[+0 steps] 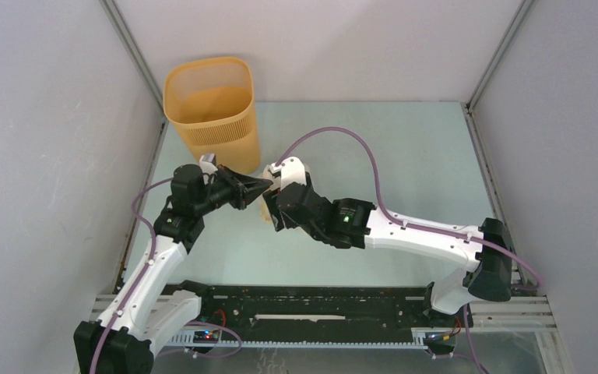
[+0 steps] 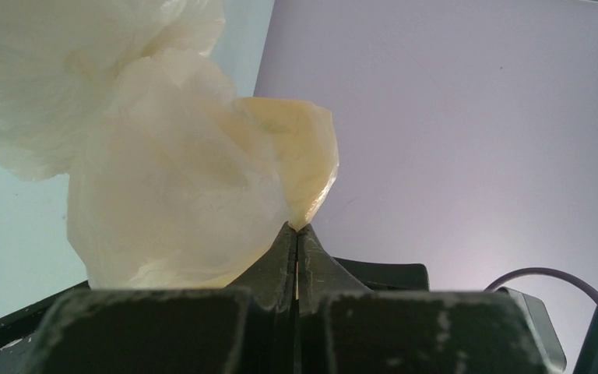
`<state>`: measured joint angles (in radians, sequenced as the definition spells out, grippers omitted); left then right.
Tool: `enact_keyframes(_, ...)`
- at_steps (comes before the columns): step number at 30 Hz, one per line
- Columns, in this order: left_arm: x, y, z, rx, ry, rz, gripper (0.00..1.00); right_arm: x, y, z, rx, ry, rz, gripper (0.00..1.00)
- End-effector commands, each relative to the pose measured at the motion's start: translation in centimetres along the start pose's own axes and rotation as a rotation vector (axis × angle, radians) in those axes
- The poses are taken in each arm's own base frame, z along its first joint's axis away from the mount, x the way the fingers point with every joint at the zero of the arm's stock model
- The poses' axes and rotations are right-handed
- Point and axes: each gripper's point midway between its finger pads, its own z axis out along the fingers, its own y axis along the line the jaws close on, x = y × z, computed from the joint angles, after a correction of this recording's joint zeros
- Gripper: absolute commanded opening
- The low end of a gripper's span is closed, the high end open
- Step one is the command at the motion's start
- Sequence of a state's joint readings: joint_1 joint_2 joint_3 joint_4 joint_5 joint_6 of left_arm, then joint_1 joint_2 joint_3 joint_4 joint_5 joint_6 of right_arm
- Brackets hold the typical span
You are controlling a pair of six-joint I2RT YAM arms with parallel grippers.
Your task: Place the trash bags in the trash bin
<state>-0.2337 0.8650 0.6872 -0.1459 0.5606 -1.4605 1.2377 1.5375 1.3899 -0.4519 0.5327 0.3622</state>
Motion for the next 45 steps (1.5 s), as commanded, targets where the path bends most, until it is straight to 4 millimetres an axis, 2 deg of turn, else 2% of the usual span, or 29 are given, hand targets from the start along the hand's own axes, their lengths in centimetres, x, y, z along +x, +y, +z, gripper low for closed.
enact_keyframes(1, 0.4, -1.2, -0.3, 0.049, 0.014, 0.016, 0.0, -2.7, -1.6, -0.3, 0.108, -0.101, 0.031, 0.68)
enact_keyframes(5, 0.5, -1.1, -0.2, 0.05, 0.016, 0.013, 0.0, -2.5, -1.5, 0.5, 0.108, -0.096, 0.027, 0.73)
enact_keyframes(7, 0.5, -1.2, -0.3, 0.053, 0.015, 0.016, 0.0, -2.4, -1.6, 0.6, 0.112, -0.096, 0.03, 0.7)
enact_keyframes(9, 0.5, -1.2, -0.3, 0.055, 0.016, 0.02, 0.0, -2.6, -2.1, 0.6, 0.123, -0.103, 0.037, 0.61)
enact_keyframes(12, 0.5, -1.0, -0.4, 0.051, 0.011, 0.031, 0.0, -2.9, -3.7, 0.4, 0.155, -0.121, 0.056, 0.34)
enact_keyframes(13, 0.4, -0.8, -0.4, 0.045, 0.006, 0.037, 0.0, -2.9, -4.5, 0.3, 0.169, -0.12, 0.063, 0.28)
enact_keyframes(15, 0.2, -0.2, -0.4, 0.024, -0.004, 0.058, 0.0, -2.7, -6.6, -0.3, 0.203, -0.111, 0.074, 0.2)
enact_keyframes(18, -0.4, 1.2, -0.5, -0.028, -0.018, 0.08, 0.0, -1.9, -11.0, -1.2, 0.275, -0.083, 0.084, 0.0)
enact_keyframes(21, -1.1, 1.9, -0.8, -0.067, -0.046, 0.123, 0.0, -0.3, -14.6, -2.4, 0.222, -0.016, 0.099, 0.0)
enact_keyframes(23, -1.4, 2.3, -0.9, -0.109, -0.052, 0.17, 0.0, 0.1, -17.4, -3.7, 0.197, -0.014, 0.107, 0.0)
enact_keyframes(27, -2.1, 3.1, -0.9, -0.202, -0.037, 0.322, 0.0, 0.6, -21.2, -6.4, 0.123, -0.044, 0.152, 0.0)
enact_keyframes(29, -2.1, 3.1, -0.9, -0.232, -0.007, 0.37, 0.0, 0.5, -21.5, -7.2, 0.034, -0.056, 0.2, 0.0)
enact_keyframes(32, -1.1, 1.9, -0.4, -0.212, 0.061, 0.427, 0.0, 0.6, -19.9, -7.4, -0.089, -0.038, 0.224, 0.0)
enact_keyframes(36, -0.3, 0.9, 0.2, -0.212, 0.106, 0.491, 0.0, 0.6, -19.3, -7.5, -0.112, -0.032, 0.28, 0.0)
enact_keyframes(38, -0.5, 1.0, 0.3, -0.232, 0.099, 0.5, 0.09, 0.2, -19.8, -7.7, -0.078, -0.049, 0.326, 0.0)
enact_keyframes(41, -1.3, 1.9, 0.0, -0.289, 0.054, 0.491, 0.35, 0.1, -20.9, -7.8, -0.016, -0.063, 0.421, 0.0)
enact_keyframes(45, -2.0, 2.3, -1.2, -0.322, -0.029, 0.502, 0.6, 0.0, -21.6, -7.4, 0.037, -0.066, 0.541, 0.0)
